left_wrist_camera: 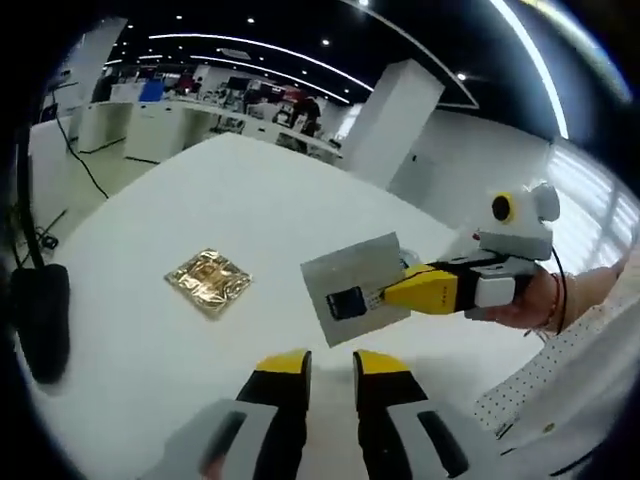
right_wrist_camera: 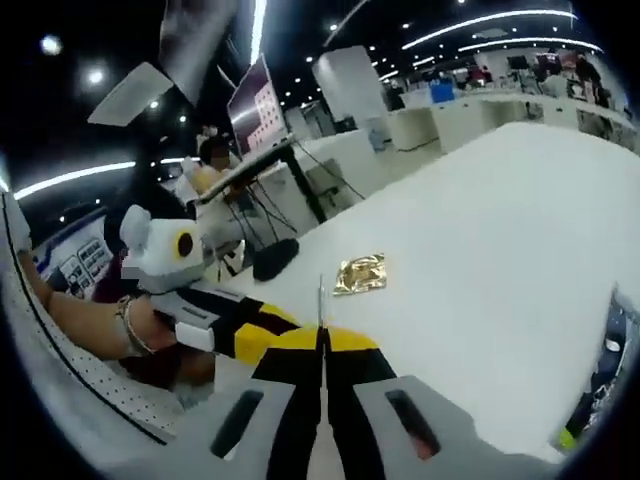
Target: Arrange the skincare products in the storage area until every visible bottle or jar stands upright without overlapping.
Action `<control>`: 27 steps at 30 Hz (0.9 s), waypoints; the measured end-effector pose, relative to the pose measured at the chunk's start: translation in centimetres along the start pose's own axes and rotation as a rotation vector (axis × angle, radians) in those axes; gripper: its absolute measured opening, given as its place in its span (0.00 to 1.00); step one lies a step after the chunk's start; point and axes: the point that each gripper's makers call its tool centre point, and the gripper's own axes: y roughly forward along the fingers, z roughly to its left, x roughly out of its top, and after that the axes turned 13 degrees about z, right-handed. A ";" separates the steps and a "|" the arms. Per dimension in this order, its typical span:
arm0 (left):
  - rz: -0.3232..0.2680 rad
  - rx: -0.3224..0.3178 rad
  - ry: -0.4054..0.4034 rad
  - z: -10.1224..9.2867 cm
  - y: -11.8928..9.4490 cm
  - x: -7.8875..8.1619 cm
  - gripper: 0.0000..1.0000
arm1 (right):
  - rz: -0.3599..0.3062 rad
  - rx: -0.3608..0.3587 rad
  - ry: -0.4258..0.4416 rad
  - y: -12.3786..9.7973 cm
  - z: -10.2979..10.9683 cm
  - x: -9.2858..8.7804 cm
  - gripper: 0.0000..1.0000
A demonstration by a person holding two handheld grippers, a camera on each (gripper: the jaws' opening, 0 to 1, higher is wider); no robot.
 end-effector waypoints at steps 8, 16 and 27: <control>-0.092 -0.174 -0.044 -3.0 -0.8 2.3 0.18 | -0.040 0.044 0.020 -2.5 1.1 -0.3 0.00; -0.046 -0.214 -0.075 -4.1 -0.2 2.1 0.01 | -0.042 0.007 0.075 -3.6 -0.2 -1.0 0.00; 0.024 -0.204 -0.039 -5.2 1.1 1.9 0.01 | -0.012 -0.081 0.077 -4.4 -1.5 -2.2 0.00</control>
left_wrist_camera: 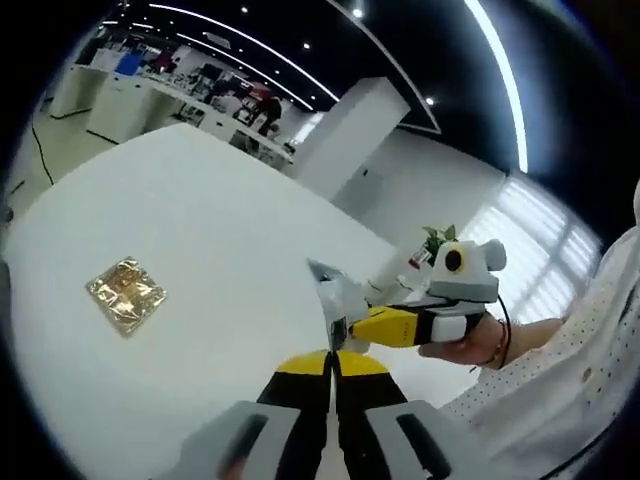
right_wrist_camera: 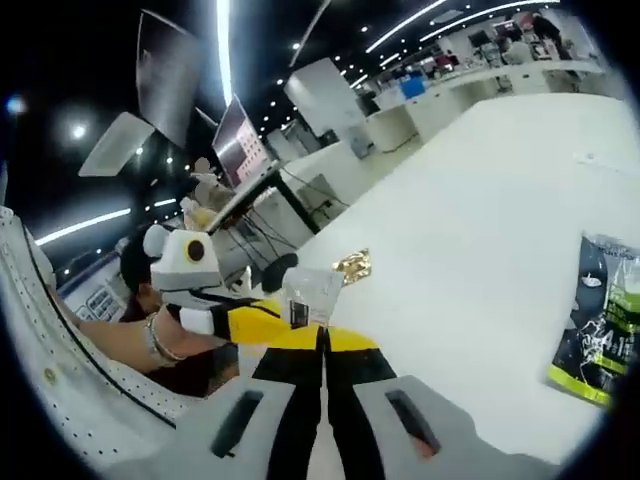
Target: Arrange the skincare products in the storage area until every visible bottle or jar stands upright without overlapping.
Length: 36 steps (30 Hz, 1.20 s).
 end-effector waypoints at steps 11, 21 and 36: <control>0.054 0.022 0.011 -0.5 2.6 0.6 0.00 | 0.034 -0.212 -0.139 -1.4 -2.3 -0.5 0.00; 0.098 0.017 0.015 -1.2 4.6 0.7 0.00 | 0.012 -0.238 -0.069 -3.0 -4.0 -1.3 0.00; 0.128 0.152 0.049 0.8 5.3 2.6 0.00 | 0.023 -0.243 -0.022 -1.6 -5.4 -1.0 0.00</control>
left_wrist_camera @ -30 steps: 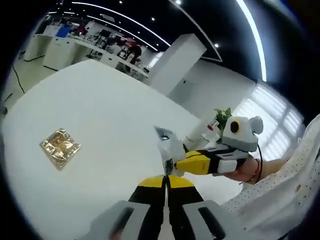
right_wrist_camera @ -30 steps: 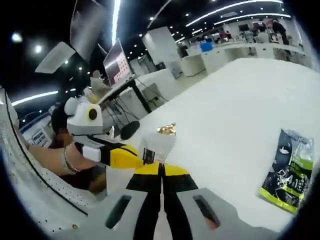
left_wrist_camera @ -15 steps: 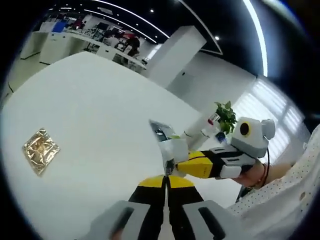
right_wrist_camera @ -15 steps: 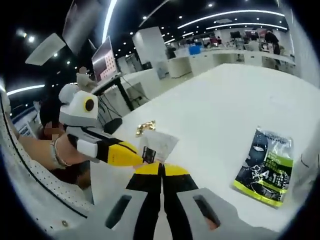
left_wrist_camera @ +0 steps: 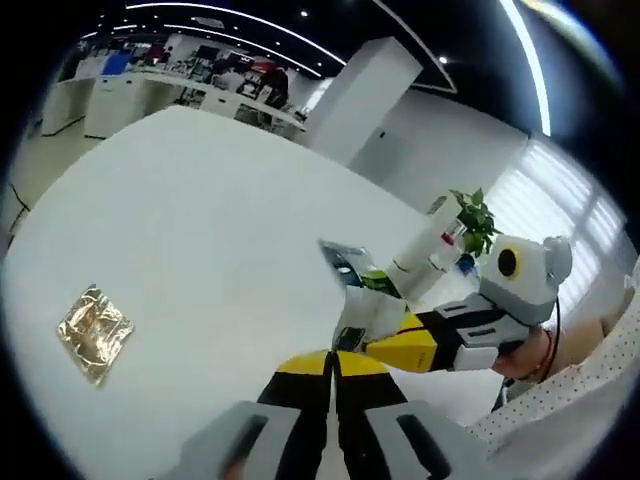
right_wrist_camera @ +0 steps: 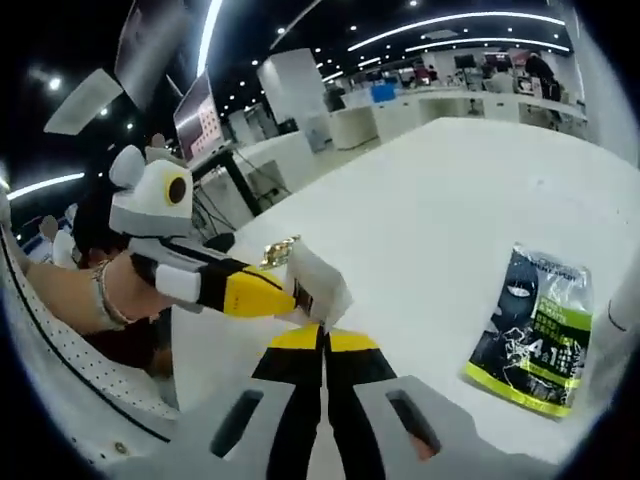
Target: Arrange the skincare products in the storage area until every visible bottle or jar stands upright without overlapping.
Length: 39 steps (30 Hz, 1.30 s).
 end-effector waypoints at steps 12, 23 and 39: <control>0.010 0.000 -0.015 0.4 1.1 0.8 0.00 | 0.012 -0.010 0.075 0.1 -1.1 0.0 0.00; 0.021 -0.031 -0.027 0.4 3.2 2.8 0.00 | -0.038 -0.052 0.129 -0.1 -4.1 0.6 0.00; 0.027 -0.009 0.011 1.5 7.2 7.1 0.00 | -0.046 -0.196 0.130 0.6 -9.8 2.8 0.01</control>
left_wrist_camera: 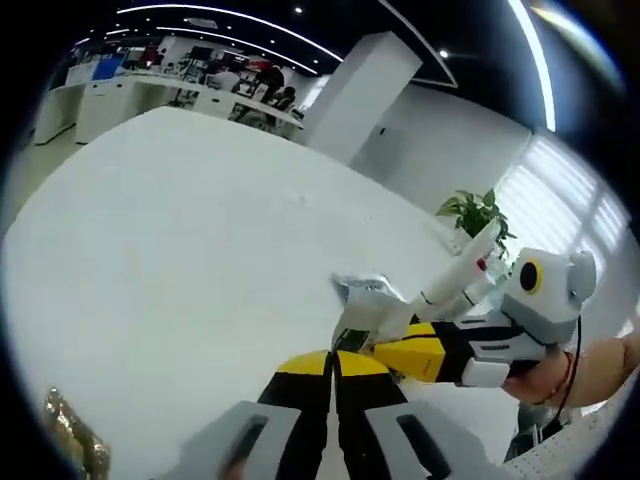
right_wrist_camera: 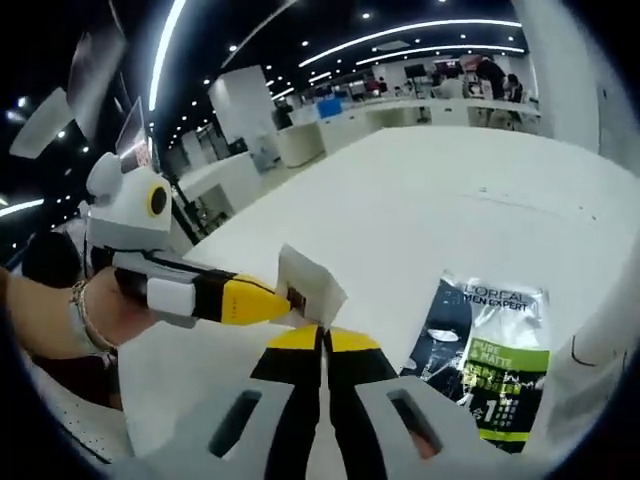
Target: Arrange the skincare products in the storage area until every visible bottle or jar stands upright without overlapping.
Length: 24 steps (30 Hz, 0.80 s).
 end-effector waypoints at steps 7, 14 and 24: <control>0.049 0.055 -0.073 2.1 3.0 1.3 0.00 | 0.062 -0.109 0.035 2.6 -3.7 0.3 0.03; 0.056 0.105 -0.089 3.3 3.6 2.3 0.00 | 0.038 -0.236 -0.097 2.5 -5.8 1.8 0.00; 0.210 0.112 0.051 3.2 4.5 2.0 0.01 | 0.021 -0.193 -0.141 3.5 -4.5 2.6 0.00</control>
